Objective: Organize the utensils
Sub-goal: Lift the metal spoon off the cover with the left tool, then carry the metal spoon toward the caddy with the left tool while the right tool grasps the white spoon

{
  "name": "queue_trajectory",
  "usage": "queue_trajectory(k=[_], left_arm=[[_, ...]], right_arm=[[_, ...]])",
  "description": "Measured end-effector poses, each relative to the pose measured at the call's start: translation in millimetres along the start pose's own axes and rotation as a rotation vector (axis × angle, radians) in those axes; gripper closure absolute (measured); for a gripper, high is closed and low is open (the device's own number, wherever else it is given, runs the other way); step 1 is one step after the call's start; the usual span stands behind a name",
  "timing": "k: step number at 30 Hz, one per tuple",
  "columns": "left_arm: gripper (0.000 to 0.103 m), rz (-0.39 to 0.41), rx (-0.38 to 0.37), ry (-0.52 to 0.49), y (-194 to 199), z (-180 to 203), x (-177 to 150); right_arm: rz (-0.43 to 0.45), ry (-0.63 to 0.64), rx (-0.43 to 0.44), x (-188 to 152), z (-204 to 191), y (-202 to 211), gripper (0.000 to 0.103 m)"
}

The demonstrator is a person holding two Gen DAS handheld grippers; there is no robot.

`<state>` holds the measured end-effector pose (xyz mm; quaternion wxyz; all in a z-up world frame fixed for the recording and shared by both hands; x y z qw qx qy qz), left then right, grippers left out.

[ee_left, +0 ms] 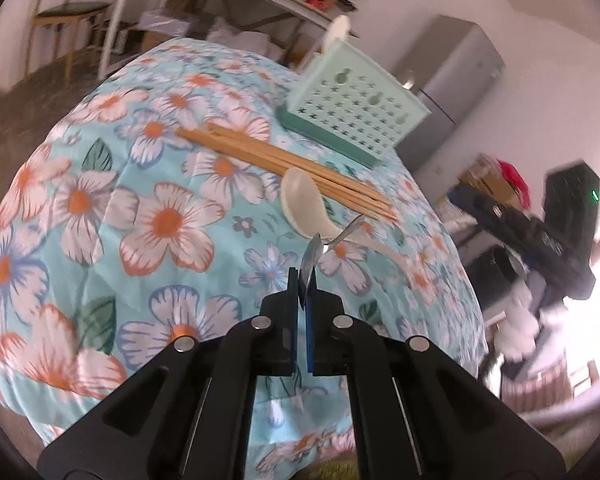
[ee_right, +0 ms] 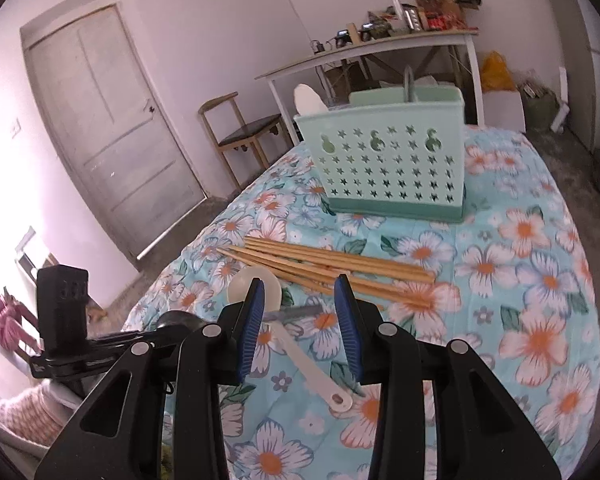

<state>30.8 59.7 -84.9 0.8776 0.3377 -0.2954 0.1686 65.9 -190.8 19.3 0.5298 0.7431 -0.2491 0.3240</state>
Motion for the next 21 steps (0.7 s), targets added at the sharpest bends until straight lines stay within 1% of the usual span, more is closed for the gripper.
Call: queue_trajectory(k=[1,3,6,8,11,13,16,18,21], left_arm=[[0.101,-0.007,-0.008,-0.019,4,-1,1],[0.101,-0.002,-0.019,-0.024,12,-3,3],[0.101,0.048,-0.048,-0.016,32,-8,7],[0.101,0.102,-0.056,0.007,50,-14,12],[0.101,0.184,-0.033,0.054,74,-28,19],[0.101,0.231,-0.016,0.079,86,-36,24],[0.101,0.297,0.003,0.111,100,-45,30],[0.101,0.329,0.019,0.133,105,-51,33],[0.101,0.366,0.039,0.167,111,-61,39]], right_arm=[[0.002,0.010,-0.003,3,-1,-1,0.067],[0.004,0.022,-0.007,7,-4,-2,0.067],[0.006,0.028,-0.018,12,-7,-5,0.067],[0.009,0.020,-0.028,14,-8,-8,0.067],[0.006,0.003,-0.029,15,-9,-12,0.067],[-0.006,0.014,-0.030,12,-14,-17,0.067],[-0.028,0.063,-0.022,2,-30,-24,0.067],[-0.049,0.090,-0.003,-5,-42,-31,0.067],[-0.083,0.164,-0.006,-18,-65,-48,0.067]])
Point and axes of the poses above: each gripper's, at about its wrist camera, not at the fingertips, and y roughly against the way its jaws point, z to its right, x to its top, the point moved 2 cm from there along -y, roughly the way its jaws point, and after that the axes turned 10 degrees about -x, right-handed, at the moved point
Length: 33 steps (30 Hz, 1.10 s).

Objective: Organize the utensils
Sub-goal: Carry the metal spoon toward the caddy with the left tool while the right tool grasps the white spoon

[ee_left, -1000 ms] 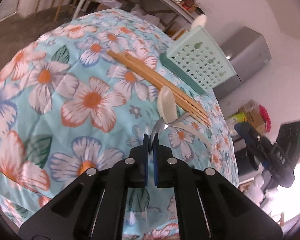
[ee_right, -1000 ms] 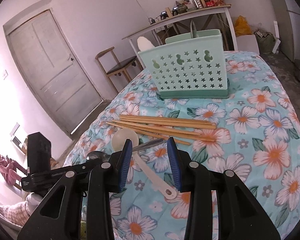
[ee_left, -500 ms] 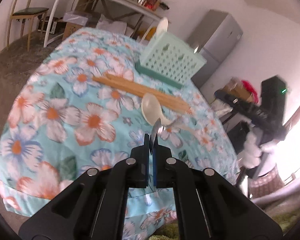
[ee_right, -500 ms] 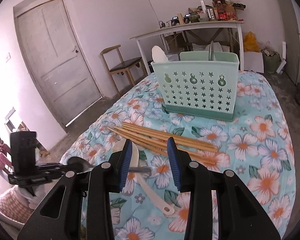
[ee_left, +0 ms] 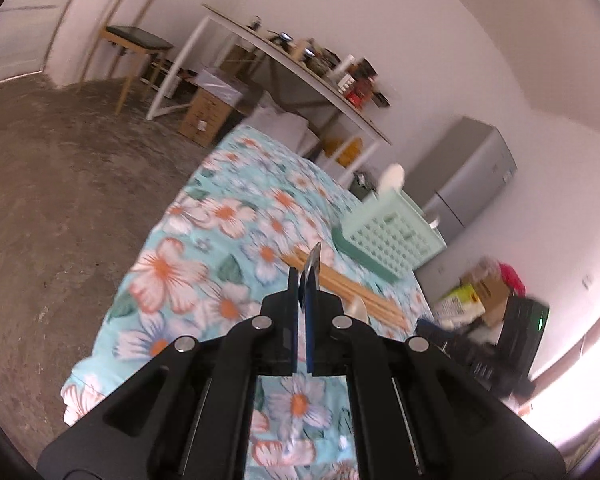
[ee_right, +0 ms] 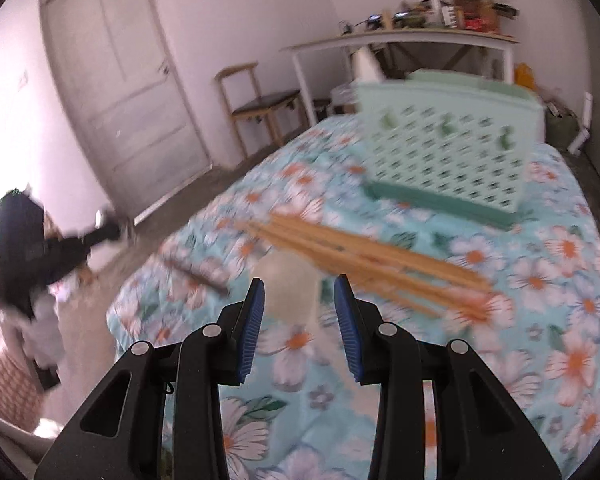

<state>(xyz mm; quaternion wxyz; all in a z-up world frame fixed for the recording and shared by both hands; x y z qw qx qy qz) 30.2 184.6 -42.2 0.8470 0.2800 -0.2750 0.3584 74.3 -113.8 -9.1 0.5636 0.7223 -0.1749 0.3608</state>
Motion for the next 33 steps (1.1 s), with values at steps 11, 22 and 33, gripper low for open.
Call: queue_trajectory(k=[11,22,33], left_arm=[[0.101,0.052,0.031,0.023,1,-14,15],[0.101,0.060,0.045,0.018,-5,-20,18],[0.101,0.103,0.038,-0.037,3,-1,27]], right_arm=[[-0.034,0.273,-0.153,-4,-64,-60,0.062],[-0.091,0.246,-0.213,-1,-61,-82,0.085],[0.003,0.074,-0.115,26,-30,-36,0.098]])
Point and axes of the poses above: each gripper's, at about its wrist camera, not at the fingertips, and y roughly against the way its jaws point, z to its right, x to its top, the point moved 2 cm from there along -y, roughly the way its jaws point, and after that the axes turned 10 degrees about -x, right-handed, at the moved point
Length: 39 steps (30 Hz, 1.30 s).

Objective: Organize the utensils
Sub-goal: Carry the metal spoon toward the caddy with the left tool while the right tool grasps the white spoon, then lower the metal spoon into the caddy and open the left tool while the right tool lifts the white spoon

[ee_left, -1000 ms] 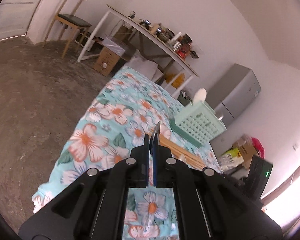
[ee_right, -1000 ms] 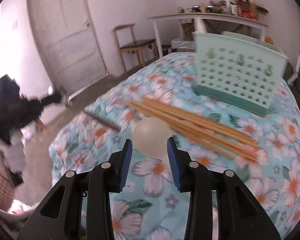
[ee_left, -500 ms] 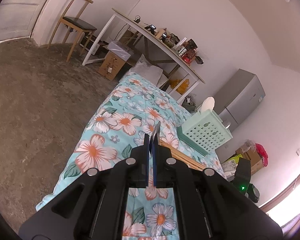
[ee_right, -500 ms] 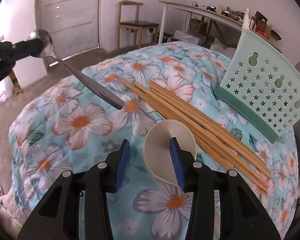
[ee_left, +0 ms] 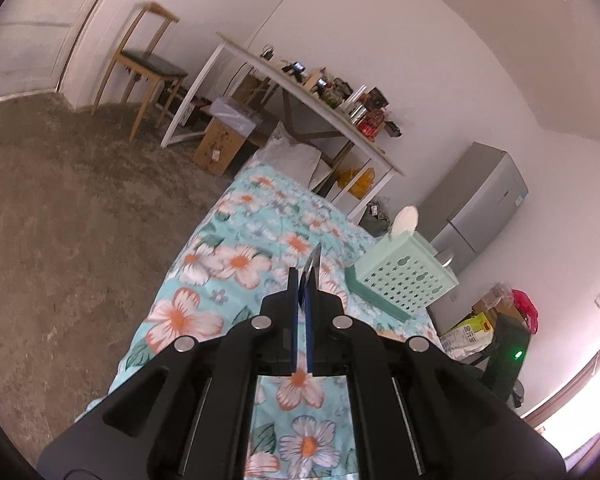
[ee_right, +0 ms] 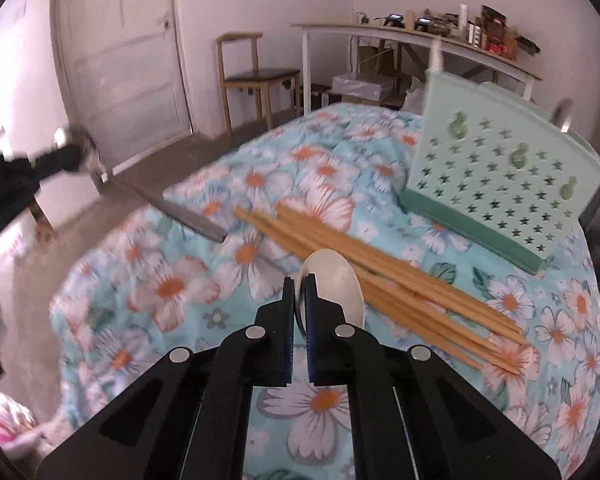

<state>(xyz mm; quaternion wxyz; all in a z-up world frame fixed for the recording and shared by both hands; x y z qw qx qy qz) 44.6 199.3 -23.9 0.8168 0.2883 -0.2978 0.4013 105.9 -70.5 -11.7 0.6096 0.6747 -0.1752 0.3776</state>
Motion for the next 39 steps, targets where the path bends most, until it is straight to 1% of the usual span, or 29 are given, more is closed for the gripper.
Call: queue_trajectory(k=[5,10,14,19,22,25,28,30,34,39], left_arm=[[0.101,0.029,-0.041,-0.057,-2,26,18],[0.101,0.062,-0.116,-0.138,-14,67,46],[0.101,0.077,-0.175,-0.220,-35,109,69],[0.101,0.089,-0.210,-0.338,-74,165,94],[0.101,0.093,-0.194,-0.408,-103,192,105],[0.101,0.084,-0.150,-0.471,-133,210,110],[0.102,0.067,-0.121,-0.512,-163,223,115],[0.102,0.053,-0.084,-0.558,-184,232,114],[0.102,0.019,0.002,-0.644,-224,240,108],[0.102,-0.018,0.083,-0.699,-259,240,98]], right_arm=[[0.090,-0.137,0.055,17,38,36,0.098],[0.173,-0.241,0.091,27,73,67,0.098],[0.244,-0.294,0.104,32,98,91,0.098],[0.327,-0.328,0.110,37,123,112,0.098],[0.358,-0.354,0.128,34,137,118,0.098],[0.370,-0.382,0.150,30,149,120,0.098],[0.376,-0.393,0.156,28,159,120,0.098],[0.379,-0.405,0.163,26,164,119,0.098],[0.385,-0.438,0.181,24,178,113,0.098],[0.380,-0.455,0.191,21,188,108,0.098]])
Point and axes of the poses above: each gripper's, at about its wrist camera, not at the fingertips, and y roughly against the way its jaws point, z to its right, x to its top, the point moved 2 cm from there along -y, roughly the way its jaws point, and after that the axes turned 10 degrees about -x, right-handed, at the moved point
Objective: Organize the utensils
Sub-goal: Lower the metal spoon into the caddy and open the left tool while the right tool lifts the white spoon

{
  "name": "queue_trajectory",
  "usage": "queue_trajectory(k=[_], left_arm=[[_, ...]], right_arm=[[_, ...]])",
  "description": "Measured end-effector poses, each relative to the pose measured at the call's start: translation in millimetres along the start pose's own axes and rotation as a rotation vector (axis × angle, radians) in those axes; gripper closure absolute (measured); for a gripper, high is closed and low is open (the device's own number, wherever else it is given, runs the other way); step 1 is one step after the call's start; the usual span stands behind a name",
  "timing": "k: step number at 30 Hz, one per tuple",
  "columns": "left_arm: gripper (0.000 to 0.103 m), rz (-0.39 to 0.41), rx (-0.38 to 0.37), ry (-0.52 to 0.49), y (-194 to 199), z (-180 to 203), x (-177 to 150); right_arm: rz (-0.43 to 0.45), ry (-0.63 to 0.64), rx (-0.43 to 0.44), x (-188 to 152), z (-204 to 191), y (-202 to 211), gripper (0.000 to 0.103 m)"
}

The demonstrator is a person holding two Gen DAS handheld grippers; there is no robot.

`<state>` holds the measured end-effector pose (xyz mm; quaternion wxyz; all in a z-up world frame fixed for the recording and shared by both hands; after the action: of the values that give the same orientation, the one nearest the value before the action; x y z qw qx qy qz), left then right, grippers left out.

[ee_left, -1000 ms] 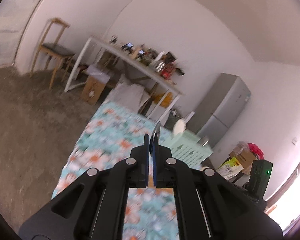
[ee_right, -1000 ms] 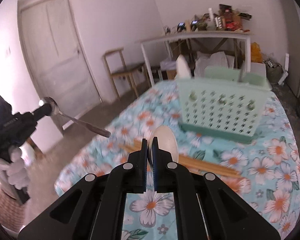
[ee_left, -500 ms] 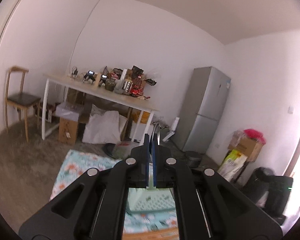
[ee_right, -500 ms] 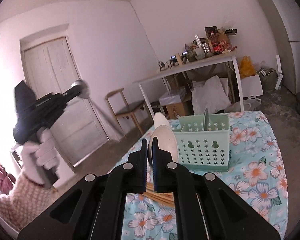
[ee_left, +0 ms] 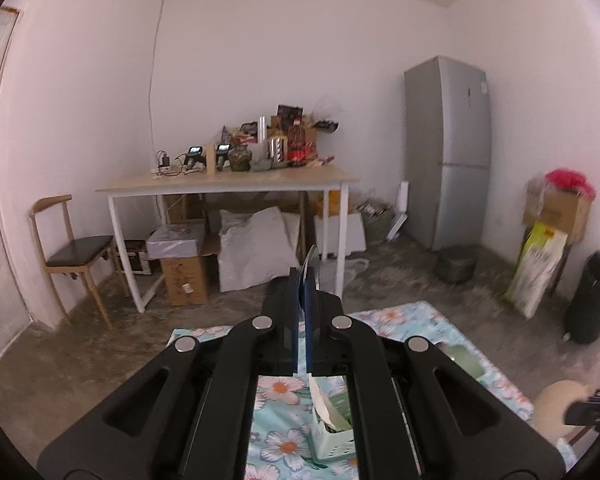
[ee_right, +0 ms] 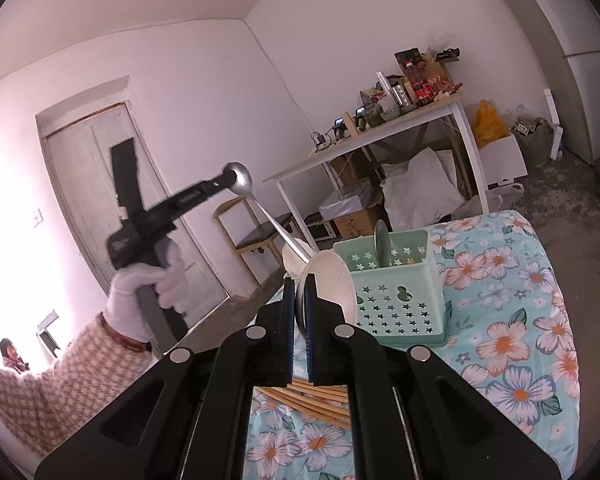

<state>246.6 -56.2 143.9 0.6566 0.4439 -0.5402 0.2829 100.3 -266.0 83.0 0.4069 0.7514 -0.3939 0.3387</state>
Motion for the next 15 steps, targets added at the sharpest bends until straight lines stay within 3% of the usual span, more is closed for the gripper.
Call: queue_trajectory(k=[8,15], left_arm=[[0.099,-0.083,-0.065,0.123,-34,-15,-21],[0.094,-0.039,-0.107,0.174,-26,-28,-27]], right_arm=[[-0.003,-0.008,0.001,-2,4,-3,0.098],[0.003,-0.028,0.001,1,6,-1,0.098]])
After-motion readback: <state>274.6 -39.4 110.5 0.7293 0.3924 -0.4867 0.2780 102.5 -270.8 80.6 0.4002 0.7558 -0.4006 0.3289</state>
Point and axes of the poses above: each gripper's, at about its wrist camera, not at the fingertips, and y roughly against the way its jaws point, z to its right, x to its top, the point moved 2 cm from there along -y, roughly the way its jaws point, and after that the axes turned 10 degrees about -x, right-handed, at the moved point
